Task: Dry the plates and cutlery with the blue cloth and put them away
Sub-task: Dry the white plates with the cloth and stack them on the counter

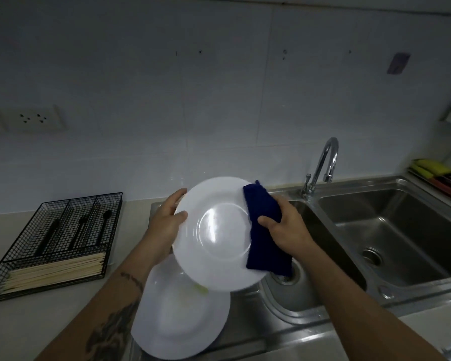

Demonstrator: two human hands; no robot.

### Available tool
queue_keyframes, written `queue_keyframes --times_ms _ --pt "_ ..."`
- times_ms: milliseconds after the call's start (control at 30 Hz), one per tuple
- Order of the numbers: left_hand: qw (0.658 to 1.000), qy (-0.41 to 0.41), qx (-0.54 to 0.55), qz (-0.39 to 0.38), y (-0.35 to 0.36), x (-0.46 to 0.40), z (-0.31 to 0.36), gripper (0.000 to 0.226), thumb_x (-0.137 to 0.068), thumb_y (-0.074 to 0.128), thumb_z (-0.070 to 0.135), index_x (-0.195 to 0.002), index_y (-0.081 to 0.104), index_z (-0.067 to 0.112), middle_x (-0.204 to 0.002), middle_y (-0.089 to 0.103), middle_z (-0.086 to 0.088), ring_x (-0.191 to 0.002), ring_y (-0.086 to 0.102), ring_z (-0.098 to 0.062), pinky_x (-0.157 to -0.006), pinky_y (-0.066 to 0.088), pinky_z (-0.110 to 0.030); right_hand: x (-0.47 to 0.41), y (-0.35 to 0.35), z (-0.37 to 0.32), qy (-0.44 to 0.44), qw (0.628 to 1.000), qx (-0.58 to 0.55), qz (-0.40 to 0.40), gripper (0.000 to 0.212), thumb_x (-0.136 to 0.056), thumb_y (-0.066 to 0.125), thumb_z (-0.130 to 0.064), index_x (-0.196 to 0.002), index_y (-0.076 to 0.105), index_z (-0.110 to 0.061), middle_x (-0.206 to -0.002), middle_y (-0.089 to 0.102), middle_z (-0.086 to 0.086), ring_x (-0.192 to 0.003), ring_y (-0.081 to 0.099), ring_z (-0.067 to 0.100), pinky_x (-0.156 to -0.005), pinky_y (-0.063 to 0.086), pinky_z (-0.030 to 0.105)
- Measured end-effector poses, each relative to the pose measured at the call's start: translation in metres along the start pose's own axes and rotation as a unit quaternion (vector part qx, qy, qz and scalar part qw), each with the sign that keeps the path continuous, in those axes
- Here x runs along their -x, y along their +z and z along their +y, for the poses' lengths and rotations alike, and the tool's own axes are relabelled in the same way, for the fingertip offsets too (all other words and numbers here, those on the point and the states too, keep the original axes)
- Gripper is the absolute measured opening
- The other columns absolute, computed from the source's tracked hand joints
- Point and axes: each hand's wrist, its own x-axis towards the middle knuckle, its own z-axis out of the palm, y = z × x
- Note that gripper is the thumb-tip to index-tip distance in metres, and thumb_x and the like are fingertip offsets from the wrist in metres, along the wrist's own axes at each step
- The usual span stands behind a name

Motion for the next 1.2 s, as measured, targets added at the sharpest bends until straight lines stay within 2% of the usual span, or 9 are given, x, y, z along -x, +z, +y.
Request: queue_keyframes --times_ms 100,467,633,800,867,933,1000,1100,1200 --pt "0.996 0.033 -0.079 -0.036 -0.004 -0.004 0.005 0.069 -0.091 0.04 -0.007 -0.121 0.061 0.052 -0.125 0.065 0.007 -0.109 0.066 -0.022 -0.089 0.058 -0.045 -0.003 -0.005 -0.005 -0.016 0.999 0.03 -0.019 0.049 -0.092 0.07 -0.018 -0.137 0.049 -0.023 -0.117 0.062 -0.005 -0.098 0.062 0.011 -0.081 0.052 0.03" --pt "0.997 0.055 -0.052 0.013 -0.017 -0.003 -0.015 0.07 -0.093 0.041 -0.005 -0.12 0.061 0.056 -0.13 0.061 0.009 -0.116 0.062 -0.02 -0.096 0.054 -0.046 0.005 -0.001 0.007 0.026 0.995 -0.015 -0.093 0.041 -0.093 0.068 -0.022 -0.132 0.054 -0.026 -0.118 0.067 -0.005 -0.103 0.067 0.017 -0.092 0.056 0.046" --pt "0.99 0.074 -0.116 -0.042 -0.013 0.002 -0.01 0.068 -0.096 0.041 -0.005 -0.123 0.057 0.056 -0.127 0.057 0.025 -0.116 0.057 -0.004 -0.087 0.051 -0.022 -0.005 0.003 -0.013 -0.02 0.995 0.056 -0.08 0.041 -0.094 0.066 -0.018 -0.132 0.052 -0.026 -0.112 0.064 -0.009 -0.098 0.063 0.01 -0.075 0.05 0.025" --pt "0.984 0.096 -0.15 -0.007 -0.011 -0.004 -0.006 0.064 -0.097 0.042 -0.003 -0.128 0.059 0.05 -0.132 0.058 0.018 -0.118 0.057 -0.009 -0.098 0.05 -0.026 -0.008 0.005 -0.03 -0.089 0.988 0.099 -0.073 0.036 -0.09 0.07 -0.014 -0.117 0.058 -0.033 -0.105 0.067 -0.012 -0.096 0.064 0.012 -0.083 0.055 0.035" --pt "0.969 0.14 -0.2 0.034 -0.007 -0.005 -0.004 0.06 -0.1 0.043 0.002 -0.14 0.049 0.046 -0.132 0.055 0.015 -0.114 0.055 -0.007 -0.094 0.045 -0.015 -0.005 0.013 -0.031 -0.121 0.987 0.106 -0.014 0.034 -0.089 0.07 -0.012 -0.113 0.058 -0.033 -0.1 0.068 -0.012 -0.091 0.064 0.013 -0.081 0.056 0.037" --pt "0.943 0.164 -0.284 0.058 0.004 -0.006 -0.006 0.06 -0.103 0.045 0.016 -0.15 0.028 0.05 -0.138 0.045 0.006 -0.121 0.048 -0.014 -0.101 0.039 -0.022 0.001 0.021 -0.032 -0.159 0.978 0.124 0.045 0.034 -0.087 0.069 -0.009 -0.111 0.058 -0.031 -0.097 0.067 -0.012 -0.088 0.063 0.013 -0.077 0.053 0.035" --pt "0.945 0.092 -0.305 0.068 0.018 -0.008 -0.006 0.059 -0.104 0.041 0.04 -0.15 0.008 0.057 -0.151 0.028 -0.004 -0.134 0.038 -0.024 -0.11 0.034 -0.032 0.007 0.029 -0.033 -0.196 0.967 0.138 0.09 0.034 -0.085 0.069 -0.005 -0.111 0.06 -0.025 -0.098 0.066 -0.009 -0.087 0.061 0.013 -0.075 0.05 0.032" --pt "0.987 -0.028 -0.153 0.034 0.034 -0.011 0.002 0.06 -0.098 0.027 0.065 -0.148 -0.006 0.06 -0.165 0.012 -0.004 -0.148 0.022 -0.031 -0.118 0.026 -0.053 0.015 0.04 -0.029 -0.235 0.952 0.159 0.116 0.036 -0.081 0.07 0.0 -0.111 0.06 -0.017 -0.1 0.063 -0.005 -0.088 0.057 0.016 -0.075 0.048 0.031" --pt "0.997 -0.052 0.047 0.032 0.04 -0.021 0.01 0.067 -0.097 0.033 0.064 -0.152 -0.004 0.052 -0.166 0.013 0.004 -0.149 0.023 -0.028 -0.119 0.024 -0.055 0.02 0.048 -0.019 -0.263 0.945 0.154 0.116 0.04 -0.078 0.072 0.003 -0.111 0.061 -0.017 -0.101 0.063 -0.004 -0.09 0.056 0.017 -0.078 0.049 0.031"
